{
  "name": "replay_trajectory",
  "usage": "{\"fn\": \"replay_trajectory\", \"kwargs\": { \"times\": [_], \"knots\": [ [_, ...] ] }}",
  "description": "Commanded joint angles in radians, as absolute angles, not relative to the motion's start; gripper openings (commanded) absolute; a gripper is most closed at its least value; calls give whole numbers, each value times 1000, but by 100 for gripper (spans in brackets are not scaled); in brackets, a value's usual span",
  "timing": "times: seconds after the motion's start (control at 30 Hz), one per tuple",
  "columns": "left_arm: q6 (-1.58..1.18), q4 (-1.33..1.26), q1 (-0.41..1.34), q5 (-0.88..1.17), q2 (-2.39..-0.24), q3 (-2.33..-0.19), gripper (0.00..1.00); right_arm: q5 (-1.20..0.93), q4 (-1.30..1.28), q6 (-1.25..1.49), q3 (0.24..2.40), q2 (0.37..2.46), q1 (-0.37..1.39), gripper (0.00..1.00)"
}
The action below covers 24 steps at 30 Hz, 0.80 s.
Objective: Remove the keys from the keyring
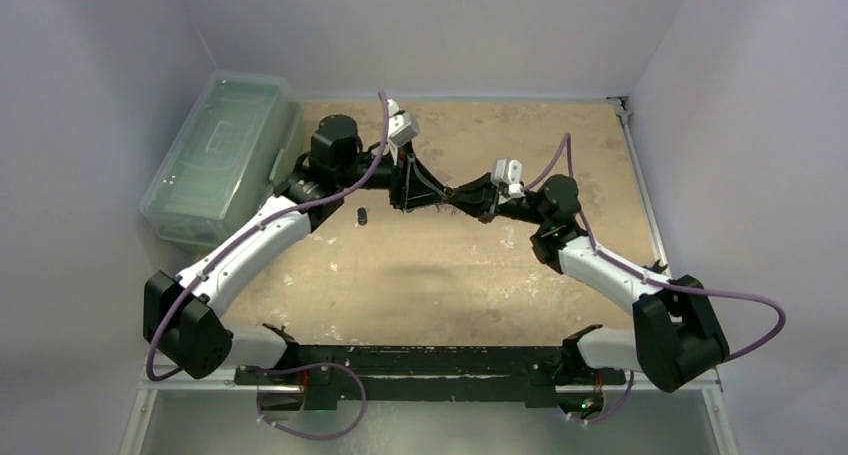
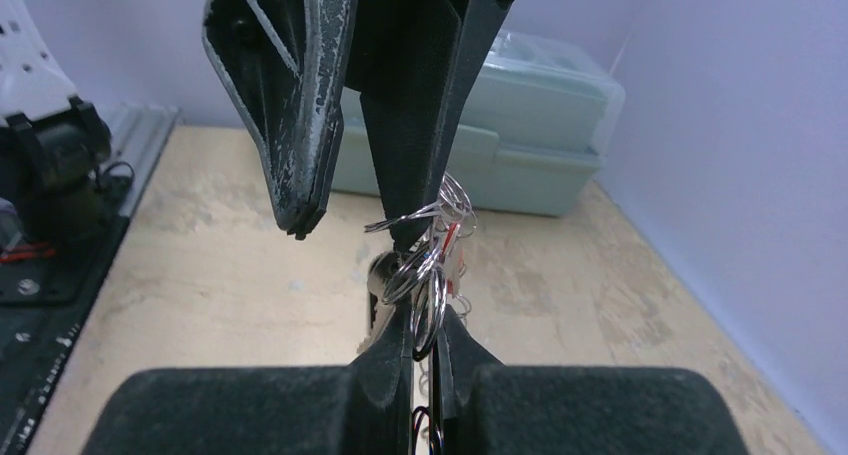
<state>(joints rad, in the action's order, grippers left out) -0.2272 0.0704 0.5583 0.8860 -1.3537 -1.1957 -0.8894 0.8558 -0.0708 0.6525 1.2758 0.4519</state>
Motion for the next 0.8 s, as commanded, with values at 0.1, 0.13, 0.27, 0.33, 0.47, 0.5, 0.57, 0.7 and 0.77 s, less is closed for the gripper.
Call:
{"fn": "replay_trajectory", "kwargs": {
  "times": [0.1,0.13,0.27,0.33,0.47,0.5,0.57,0.7,0.77],
  "knots": [
    [-185,-33,532,905,-1296,-1169,35,-977,1170,152,635,1225,437,0],
    [-146,-14,532,903,-1287,-1170,35,-982,1180,157,633,1223,437,0],
    [114,108,532,880,-1244,-1181,37,-988,1199,176,624,1224,437,0],
    [265,154,535,857,-1219,-1183,37,-987,1207,191,621,1224,437,0],
    [566,242,556,824,-1174,-1190,35,-979,1207,201,614,1229,436,0],
    [607,248,562,813,-1162,-1187,34,-977,1208,200,611,1230,436,0],
    [737,263,596,782,-1127,-1167,33,-976,1205,199,608,1233,438,0],
    [1015,196,722,624,-1036,-1053,36,-971,1203,206,604,1236,438,0],
    [1141,165,801,531,-1010,-1011,43,-967,1204,213,602,1237,439,0]
  ]
}}
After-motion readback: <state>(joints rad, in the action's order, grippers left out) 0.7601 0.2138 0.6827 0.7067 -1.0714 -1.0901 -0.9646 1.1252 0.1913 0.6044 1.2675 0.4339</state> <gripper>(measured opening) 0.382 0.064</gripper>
